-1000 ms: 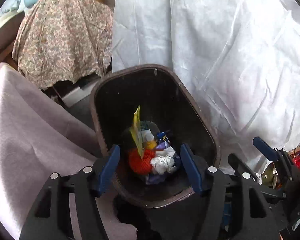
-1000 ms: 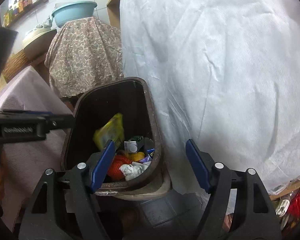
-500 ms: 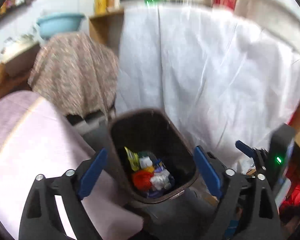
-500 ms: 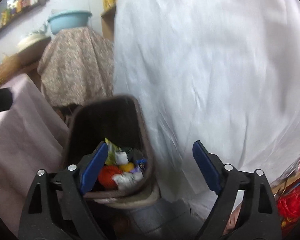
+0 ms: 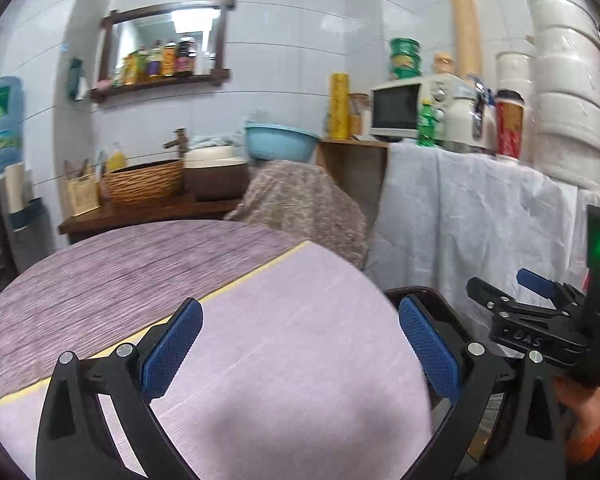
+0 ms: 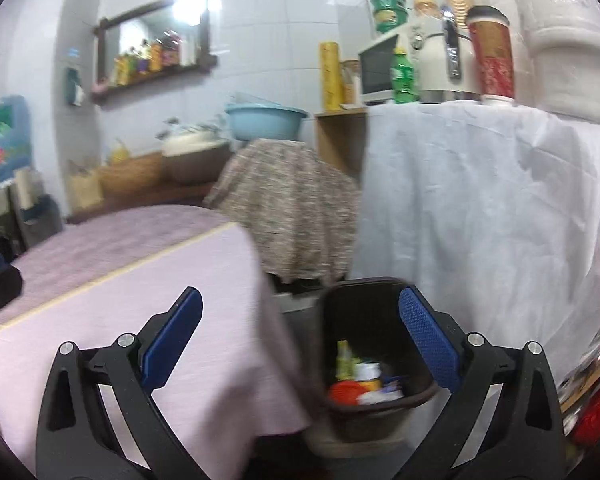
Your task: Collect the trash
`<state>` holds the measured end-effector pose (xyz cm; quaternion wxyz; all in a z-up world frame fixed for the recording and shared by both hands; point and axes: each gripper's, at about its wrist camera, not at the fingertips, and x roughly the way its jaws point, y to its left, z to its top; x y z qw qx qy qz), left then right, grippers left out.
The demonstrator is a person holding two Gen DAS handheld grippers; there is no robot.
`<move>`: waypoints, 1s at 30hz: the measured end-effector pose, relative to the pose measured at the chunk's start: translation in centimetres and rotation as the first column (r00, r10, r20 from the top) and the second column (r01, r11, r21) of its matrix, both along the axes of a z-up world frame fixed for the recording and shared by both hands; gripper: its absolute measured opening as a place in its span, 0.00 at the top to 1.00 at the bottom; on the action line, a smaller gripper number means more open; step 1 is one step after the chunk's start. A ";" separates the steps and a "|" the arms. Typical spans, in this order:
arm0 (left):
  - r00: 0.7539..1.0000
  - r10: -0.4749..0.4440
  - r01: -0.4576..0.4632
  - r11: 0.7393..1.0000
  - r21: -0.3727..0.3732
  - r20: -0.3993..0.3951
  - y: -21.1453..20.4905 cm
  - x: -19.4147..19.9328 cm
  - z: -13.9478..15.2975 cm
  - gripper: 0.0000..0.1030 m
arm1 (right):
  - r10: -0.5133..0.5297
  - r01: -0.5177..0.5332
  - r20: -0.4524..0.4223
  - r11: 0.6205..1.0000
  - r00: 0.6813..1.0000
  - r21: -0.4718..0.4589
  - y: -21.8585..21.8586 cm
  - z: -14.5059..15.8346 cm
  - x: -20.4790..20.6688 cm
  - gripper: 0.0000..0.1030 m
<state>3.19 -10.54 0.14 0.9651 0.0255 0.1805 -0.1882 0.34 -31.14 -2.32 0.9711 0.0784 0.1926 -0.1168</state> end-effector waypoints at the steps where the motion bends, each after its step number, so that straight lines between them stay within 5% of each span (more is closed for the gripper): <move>1: 1.000 0.023 -0.023 1.000 -0.001 0.001 0.9 -0.4 0.1 0.05 | 0.018 -0.018 0.011 1.000 1.000 0.009 1.0 0.2 -0.4 0.06; 9: 0.985 0.171 -0.170 0.984 -0.054 0.019 6.8 -4.3 0.0 0.05 | 0.073 -0.071 0.058 0.997 0.996 -0.026 8.9 1.3 -4.6 0.06; 17: 0.958 0.282 -0.279 0.959 -0.059 0.052 9.2 -6.0 -0.1 0.05 | 0.146 -0.142 0.074 0.988 0.987 -0.059 12.2 1.7 -5.8 0.06; 30: 0.955 0.289 -0.284 0.955 -0.082 0.057 10.5 -6.4 0.1 0.05 | 0.176 -0.168 0.111 0.983 0.978 -0.079 12.5 2.3 -6.3 0.06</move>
